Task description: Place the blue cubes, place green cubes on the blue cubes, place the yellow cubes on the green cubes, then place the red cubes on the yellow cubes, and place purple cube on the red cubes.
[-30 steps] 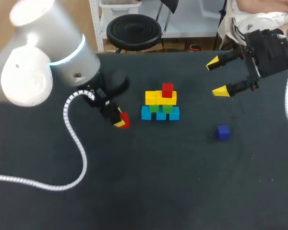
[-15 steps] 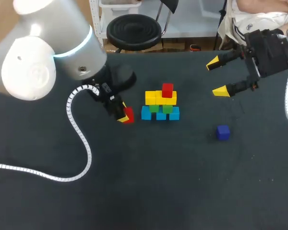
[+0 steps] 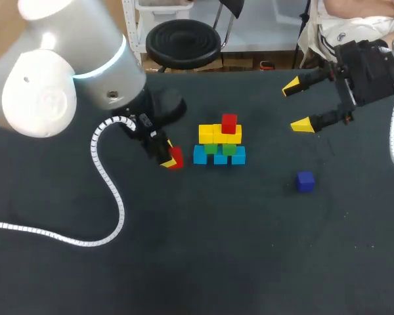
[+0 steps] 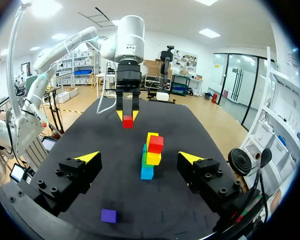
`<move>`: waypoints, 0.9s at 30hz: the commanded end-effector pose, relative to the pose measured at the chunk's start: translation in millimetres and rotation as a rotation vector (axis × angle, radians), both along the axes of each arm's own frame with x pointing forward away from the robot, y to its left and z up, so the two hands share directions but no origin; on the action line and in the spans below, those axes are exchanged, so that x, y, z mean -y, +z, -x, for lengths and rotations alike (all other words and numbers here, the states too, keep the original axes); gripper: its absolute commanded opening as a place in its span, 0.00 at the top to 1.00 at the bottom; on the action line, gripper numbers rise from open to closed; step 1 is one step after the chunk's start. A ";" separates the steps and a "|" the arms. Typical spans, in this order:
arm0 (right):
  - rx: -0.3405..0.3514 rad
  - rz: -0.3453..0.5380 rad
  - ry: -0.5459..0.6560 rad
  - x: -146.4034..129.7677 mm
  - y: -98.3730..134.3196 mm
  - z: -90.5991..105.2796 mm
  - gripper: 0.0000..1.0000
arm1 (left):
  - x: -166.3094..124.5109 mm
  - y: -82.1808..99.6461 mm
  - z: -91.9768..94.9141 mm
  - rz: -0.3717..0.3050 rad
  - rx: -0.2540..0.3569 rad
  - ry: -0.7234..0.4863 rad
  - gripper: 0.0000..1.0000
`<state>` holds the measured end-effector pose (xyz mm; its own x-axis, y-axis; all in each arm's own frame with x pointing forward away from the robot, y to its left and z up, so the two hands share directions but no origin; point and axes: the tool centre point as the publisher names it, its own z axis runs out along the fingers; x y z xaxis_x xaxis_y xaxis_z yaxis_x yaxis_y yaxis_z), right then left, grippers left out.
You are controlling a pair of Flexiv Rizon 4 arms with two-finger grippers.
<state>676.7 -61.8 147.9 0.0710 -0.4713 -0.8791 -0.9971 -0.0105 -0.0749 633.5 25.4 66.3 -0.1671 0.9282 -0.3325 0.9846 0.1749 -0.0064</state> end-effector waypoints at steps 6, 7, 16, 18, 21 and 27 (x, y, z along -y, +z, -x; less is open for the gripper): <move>0.001 -0.001 0.001 0.0 -0.4 -0.2 0.00 | 2.7 15.7 -14.3 0.023 0.040 -0.016 1.00; 0.001 -0.001 0.001 0.0 -0.4 -0.2 0.00 | 3.1 20.0 -18.3 0.022 0.051 -0.016 1.00; 0.001 -0.001 0.001 0.0 -0.4 -0.2 0.00 | 21.8 52.1 -34.8 -0.002 0.113 -0.047 1.00; 0.001 -0.001 0.001 0.0 -0.4 -0.2 0.00 | 30.2 56.1 -36.1 -0.010 0.121 -0.071 1.00; 0.001 -0.001 0.001 0.0 -0.4 -0.2 0.00 | 42.7 58.2 -37.4 -0.018 0.123 -0.091 1.00; 0.001 -0.001 0.001 0.0 -0.4 -0.2 0.00 | 60.6 57.8 -39.3 -0.032 0.112 -0.110 1.00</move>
